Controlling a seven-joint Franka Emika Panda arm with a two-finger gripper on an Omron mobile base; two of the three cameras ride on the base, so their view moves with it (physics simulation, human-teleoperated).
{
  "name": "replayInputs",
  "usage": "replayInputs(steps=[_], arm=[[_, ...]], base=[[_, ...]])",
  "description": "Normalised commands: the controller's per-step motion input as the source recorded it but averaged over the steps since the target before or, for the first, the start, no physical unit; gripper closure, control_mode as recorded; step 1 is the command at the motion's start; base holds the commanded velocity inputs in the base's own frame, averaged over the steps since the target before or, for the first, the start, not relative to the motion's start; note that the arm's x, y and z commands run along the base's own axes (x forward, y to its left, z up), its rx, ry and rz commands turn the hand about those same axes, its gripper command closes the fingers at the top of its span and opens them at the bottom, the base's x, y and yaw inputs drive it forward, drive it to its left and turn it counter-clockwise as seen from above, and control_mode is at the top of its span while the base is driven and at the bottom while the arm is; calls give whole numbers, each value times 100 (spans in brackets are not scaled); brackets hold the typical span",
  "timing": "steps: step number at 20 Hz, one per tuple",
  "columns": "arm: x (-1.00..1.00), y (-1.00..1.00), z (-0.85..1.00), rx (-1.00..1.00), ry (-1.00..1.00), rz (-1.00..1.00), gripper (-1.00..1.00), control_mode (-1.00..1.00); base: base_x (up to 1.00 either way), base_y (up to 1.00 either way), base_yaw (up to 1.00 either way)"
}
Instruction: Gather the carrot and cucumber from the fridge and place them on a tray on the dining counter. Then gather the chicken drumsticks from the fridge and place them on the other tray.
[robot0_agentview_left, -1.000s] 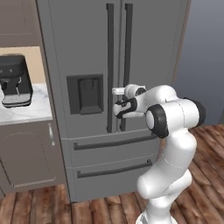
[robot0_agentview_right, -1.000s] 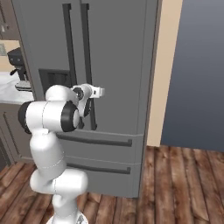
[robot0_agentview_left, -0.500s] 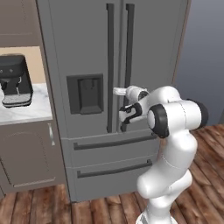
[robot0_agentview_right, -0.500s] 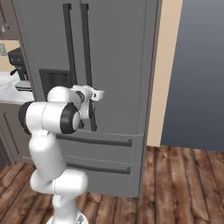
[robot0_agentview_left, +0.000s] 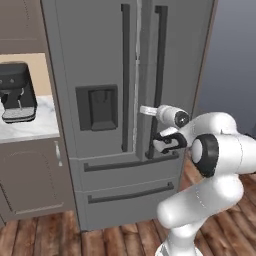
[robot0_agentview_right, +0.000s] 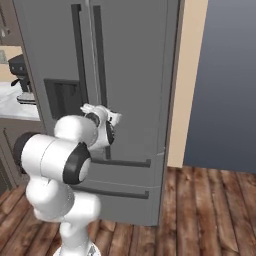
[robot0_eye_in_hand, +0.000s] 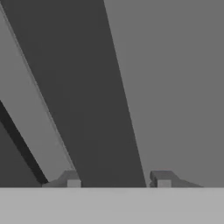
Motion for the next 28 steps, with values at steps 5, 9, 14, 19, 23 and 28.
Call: replayInputs(steps=[5, 9, 14, 19, 23, 28], arm=[[-100, -49, 0, 0, -3, 2, 100, -100], [-100, -59, 0, 1, -1, 0, 100, -100], [-100, -60, 0, 1, -1, 0, 100, -100], [-100, -27, 0, -1, 0, -1, 100, -100], [-100, -3, 0, -11, 0, -4, 100, -100], [-100, 19, 1, -21, 0, -7, 100, -100]], base=[[0, 0, 0], [0, 0, 0], [0, 0, 0], [0, 0, 0], [0, 0, 0], [0, 0, 0]])
